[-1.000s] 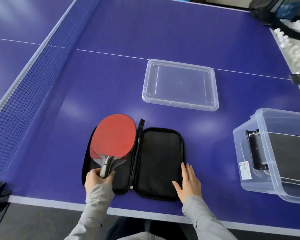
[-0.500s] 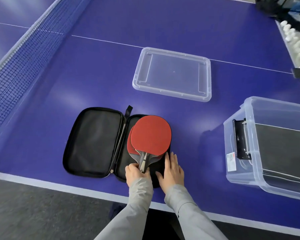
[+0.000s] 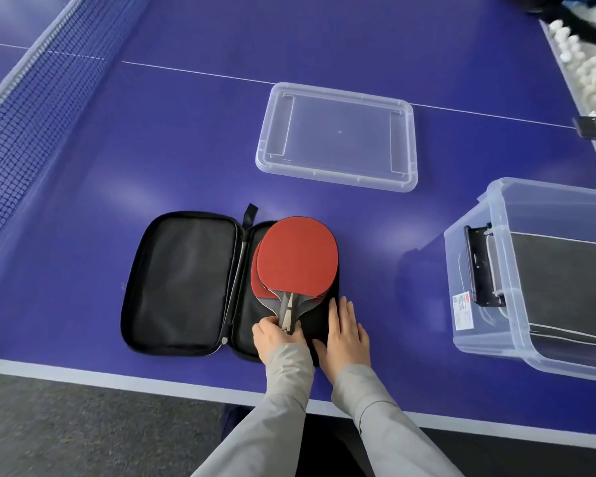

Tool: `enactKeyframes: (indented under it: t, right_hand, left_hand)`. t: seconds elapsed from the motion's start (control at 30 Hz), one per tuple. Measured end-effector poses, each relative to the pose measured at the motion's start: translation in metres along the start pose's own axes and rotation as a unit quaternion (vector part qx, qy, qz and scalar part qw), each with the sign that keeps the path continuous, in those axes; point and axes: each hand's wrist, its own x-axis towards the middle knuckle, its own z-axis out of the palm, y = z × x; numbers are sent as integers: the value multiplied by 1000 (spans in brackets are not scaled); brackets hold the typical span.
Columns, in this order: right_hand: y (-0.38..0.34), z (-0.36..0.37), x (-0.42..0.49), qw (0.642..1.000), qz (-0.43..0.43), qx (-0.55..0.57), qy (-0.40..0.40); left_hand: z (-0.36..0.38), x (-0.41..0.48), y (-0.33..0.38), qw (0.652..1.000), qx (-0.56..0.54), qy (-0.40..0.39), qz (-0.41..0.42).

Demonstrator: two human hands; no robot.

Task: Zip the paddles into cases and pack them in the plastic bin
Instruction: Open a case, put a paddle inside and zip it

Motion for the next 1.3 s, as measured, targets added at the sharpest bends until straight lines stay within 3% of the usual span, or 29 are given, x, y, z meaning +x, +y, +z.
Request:
enactKeyframes:
  t: [0.27,0.43,0.57,0.63,0.73,0.8,0.87,0.97,1.07,1.3]
  right_hand:
    - [3,0,-1,1000,-7,-10,2]
    - [7,-1,-3,1000,-16,-7,8]
    - [11,-3,-4,999,-30,-15,4]
    - [12,-4,-4,999,-34,-5,-1]
    - [13,-5,-5,999,-37,0,-13]
    - [13,-5,-5,999,-35,4,-20]
    - [11,-6,-5,999,-30,17,-24]
    - [8,-8,-2,999,-17,31,-23]
    - [5,-6,-1,999,-6,26,-23]
    - [3,-9,-2,998,0,51,-20]
  left_hand:
    - [0,7,-2,997,73,-12,-21]
    - [-12,10,-3,996,45,-72,-5]
    - [-46,18,-10,988,-68,-138,27]
    - [-73,29,-14,988,-98,-96,70]
    - [-114,63,-27,988,-32,32,147]
    - [-139,89,-35,987,34,110,113]
    - [-157,111,-42,987,74,140,34]
    - [-176,138,-53,988,105,111,-34]
    - [-187,155,-61,996,80,41,-19]
    - [-224,152,-70,987,-151,-47,36]
